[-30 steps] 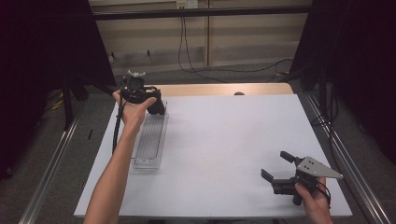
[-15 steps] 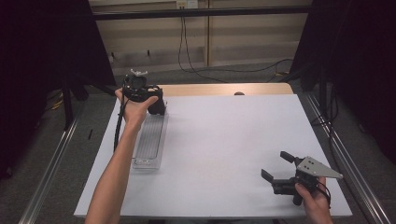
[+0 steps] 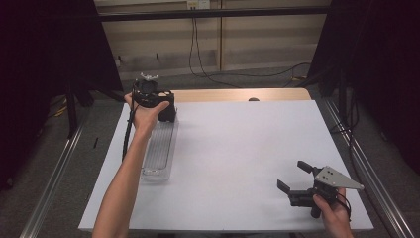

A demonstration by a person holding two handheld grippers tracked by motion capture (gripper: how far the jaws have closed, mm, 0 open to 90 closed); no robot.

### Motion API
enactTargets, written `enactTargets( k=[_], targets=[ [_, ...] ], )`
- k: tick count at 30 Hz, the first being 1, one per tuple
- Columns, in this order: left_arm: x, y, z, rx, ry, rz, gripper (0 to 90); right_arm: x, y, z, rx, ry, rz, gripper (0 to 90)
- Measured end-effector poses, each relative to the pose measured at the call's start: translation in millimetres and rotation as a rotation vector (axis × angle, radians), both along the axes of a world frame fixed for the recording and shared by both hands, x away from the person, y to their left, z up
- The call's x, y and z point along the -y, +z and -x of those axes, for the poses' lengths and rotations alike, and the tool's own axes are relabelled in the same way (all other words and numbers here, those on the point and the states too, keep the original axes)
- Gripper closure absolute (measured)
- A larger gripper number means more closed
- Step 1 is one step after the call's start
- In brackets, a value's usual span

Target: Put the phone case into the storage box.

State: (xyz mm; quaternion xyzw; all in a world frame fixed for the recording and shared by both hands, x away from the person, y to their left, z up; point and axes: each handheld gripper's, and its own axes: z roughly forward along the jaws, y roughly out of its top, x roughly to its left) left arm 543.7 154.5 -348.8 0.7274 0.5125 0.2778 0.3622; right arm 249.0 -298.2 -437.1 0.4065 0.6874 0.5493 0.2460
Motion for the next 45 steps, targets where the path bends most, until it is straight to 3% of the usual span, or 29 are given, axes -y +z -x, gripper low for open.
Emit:
enactTargets(
  k=[4, 7, 10, 13, 16, 19, 41, 45],
  targets=[
    [-0.6, -0.9, -1.2, -0.001, 0.006, 0.016, 12.6, 0.3, -0.1, -0.2, 0.000, -0.001, 0.000, 0.0],
    [-0.2, 0.2, -0.4, -0.022, 0.027, 0.056, 12.0, 0.5, -0.4, -0.2, -0.001, -0.002, 0.000, 0.0],
    [1.1, 1.5, 0.1, -0.007, 0.019, 0.051, 12.1, 0.5, -1.0, -0.8, -0.004, -0.001, 0.000, 0.0],
    [-2.5, 0.9, -1.9, 0.002, 0.022, 0.083, 11.8, -0.3, -0.5, -0.2, -0.003, 0.001, -0.001, 0.0],
    [-3.6, 0.7, -3.2, 0.031, 0.011, 0.069, 11.6, 0.3, -0.6, 0.2, 0.000, 0.002, 0.003, 0.0],
    [-4.3, 0.2, -4.0, 0.032, -0.006, 0.089, 11.1, 0.7, -0.9, -0.4, -0.002, -0.001, 0.001, 0.0],
    [-11.9, 0.8, -5.6, 0.091, -0.031, 0.081, 4.7, 1.3, -0.6, 0.2, 0.001, -0.004, 0.003, 0.0],
    [-16.1, 3.0, -5.0, 0.094, -0.023, 0.107, 4.7, 0.9, -0.5, 0.3, 0.000, -0.005, 0.001, 0.0]
  ],
)
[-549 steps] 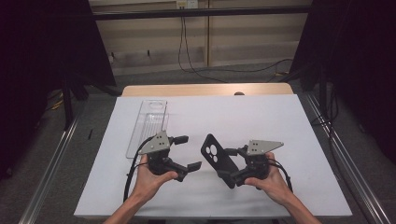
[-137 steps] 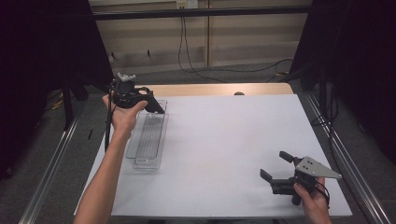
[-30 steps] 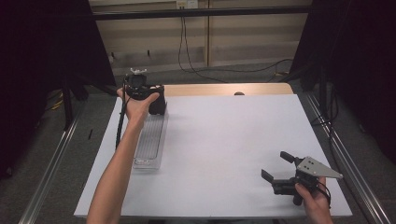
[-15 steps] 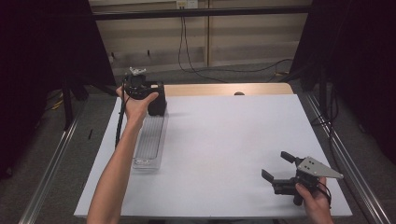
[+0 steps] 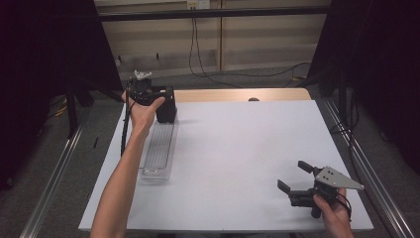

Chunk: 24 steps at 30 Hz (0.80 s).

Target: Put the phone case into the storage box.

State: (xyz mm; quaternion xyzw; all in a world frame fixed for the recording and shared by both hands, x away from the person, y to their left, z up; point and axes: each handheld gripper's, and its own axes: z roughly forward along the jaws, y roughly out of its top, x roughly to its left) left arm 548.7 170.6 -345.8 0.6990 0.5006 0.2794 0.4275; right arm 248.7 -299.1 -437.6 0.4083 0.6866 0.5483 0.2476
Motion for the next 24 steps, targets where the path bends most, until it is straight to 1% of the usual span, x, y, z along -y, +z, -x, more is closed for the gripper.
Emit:
enactTargets(
  k=[2, 6, 8, 9, 12, 15, 16, 18, 19, 21, 22, 24],
  targets=[
    [-1.0, 0.1, 0.2, 0.001, -0.001, -0.009, 4.7, 0.2, 0.0, 0.1, 0.001, 0.002, 0.003, 0.0],
    [-3.9, -0.6, 1.6, 0.000, -0.003, -0.006, 4.7, 0.5, -0.1, 0.0, 0.002, -0.001, 0.004, 0.0],
    [-5.0, -1.2, 3.0, -0.011, -0.004, 0.002, 4.7, 0.5, 0.1, -0.1, 0.003, -0.002, 0.003, 0.0],
    [-5.0, -1.4, 3.7, -0.008, -0.006, 0.013, 4.7, 0.4, 0.2, -0.2, 0.003, -0.001, 0.003, 0.0],
    [-5.4, -1.5, 6.3, 0.007, -0.011, -0.021, 4.7, -0.1, 0.4, -0.1, 0.004, -0.002, 0.003, 0.0],
    [-8.3, -1.7, 8.7, 0.015, -0.015, 0.005, 4.6, -0.1, 0.5, 0.0, 0.005, -0.003, 0.003, 0.0],
    [-9.7, -1.8, 9.4, 0.013, -0.023, 0.011, 4.4, -0.1, 0.5, -0.1, 0.005, -0.003, 0.002, 0.0],
    [-12.3, -1.5, 11.1, 0.012, -0.021, 0.019, 4.1, -0.1, 0.5, -0.1, 0.004, -0.003, 0.003, 0.0],
    [-13.9, -1.5, 12.2, 0.018, -0.027, 0.029, 3.6, -0.2, 0.5, -0.2, 0.004, -0.004, 0.002, 0.0],
    [-16.6, -1.7, 14.9, 0.023, -0.049, 0.062, 2.9, -0.3, 0.5, -0.4, 0.006, -0.004, 0.003, 0.0],
    [-17.1, -2.0, 16.2, 0.023, -0.048, 0.069, 2.8, -0.4, 0.5, -0.4, 0.005, -0.005, 0.003, 0.0],
    [-18.1, -2.3, 18.7, 0.012, -0.062, 0.073, 2.6, -0.7, 0.5, -0.6, 0.004, -0.006, 0.001, 0.0]
  ],
)
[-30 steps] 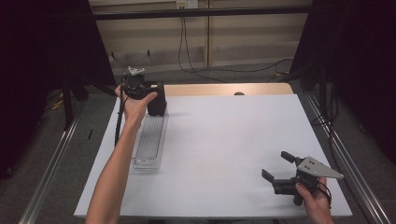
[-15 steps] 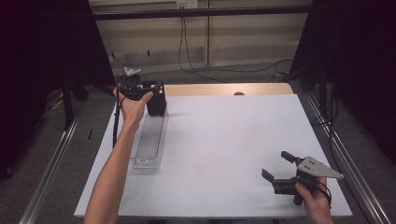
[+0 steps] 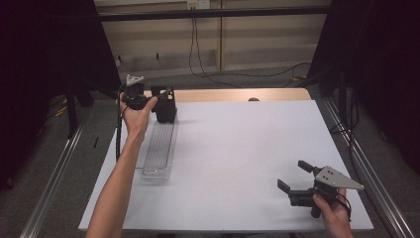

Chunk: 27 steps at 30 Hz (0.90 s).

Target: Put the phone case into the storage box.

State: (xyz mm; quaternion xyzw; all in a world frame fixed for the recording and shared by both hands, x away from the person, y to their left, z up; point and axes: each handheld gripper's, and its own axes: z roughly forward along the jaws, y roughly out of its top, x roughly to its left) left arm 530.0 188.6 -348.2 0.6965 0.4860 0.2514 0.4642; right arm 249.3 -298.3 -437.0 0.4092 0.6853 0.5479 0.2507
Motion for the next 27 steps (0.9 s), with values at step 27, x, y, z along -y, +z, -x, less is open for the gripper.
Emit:
enactTargets(
  k=[27],
  targets=[
    [-16.7, -13.4, 43.4, 0.126, -0.088, 0.048, 3.2, 2.4, -0.8, -1.8, 0.011, -0.017, 0.005, 0.0]
  ],
)
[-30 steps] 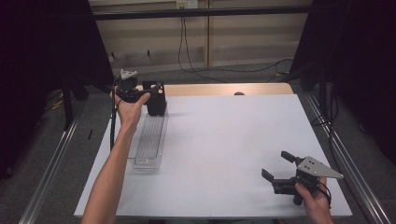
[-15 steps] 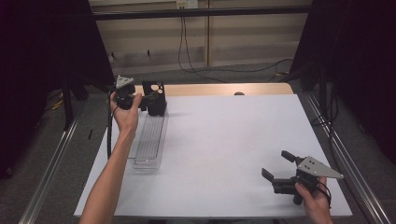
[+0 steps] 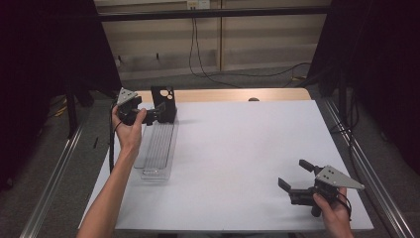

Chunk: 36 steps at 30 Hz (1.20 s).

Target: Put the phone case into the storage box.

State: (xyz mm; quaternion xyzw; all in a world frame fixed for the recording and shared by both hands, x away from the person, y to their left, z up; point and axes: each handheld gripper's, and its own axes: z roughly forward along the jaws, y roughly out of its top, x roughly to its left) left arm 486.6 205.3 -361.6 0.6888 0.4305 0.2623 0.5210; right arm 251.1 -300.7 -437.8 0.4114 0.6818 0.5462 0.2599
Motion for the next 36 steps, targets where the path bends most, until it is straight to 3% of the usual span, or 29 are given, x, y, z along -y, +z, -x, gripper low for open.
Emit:
enactTargets(
  k=[5, 8, 14, 22, 36],
  targets=[
    [3.6, 2.0, 11.5, 0.063, -0.023, -0.058, 3.2, 2.3, 1.1, 1.0, 0.011, -0.016, 0.001, 0.0],
    [4.2, -0.5, 18.6, 0.065, -0.044, -0.015, 3.3, 3.3, 2.0, 1.4, 0.018, -0.026, 0.001, 0.0],
    [6.3, -9.7, 32.9, 0.041, -0.074, 0.013, 3.7, 4.8, 4.2, 2.3, 0.028, -0.043, 0.002, 0.0],
    [7.5, -13.1, 52.2, 0.044, -0.104, 0.011, 4.2, 4.7, 4.9, 3.0, 0.035, -0.051, 0.009, 0.0],
    [5.1, -10.6, 85.8, 0.092, -0.097, 0.010, 4.1, 4.3, 5.8, 4.5, 0.039, -0.057, 0.008, 0.0]
  ],
)
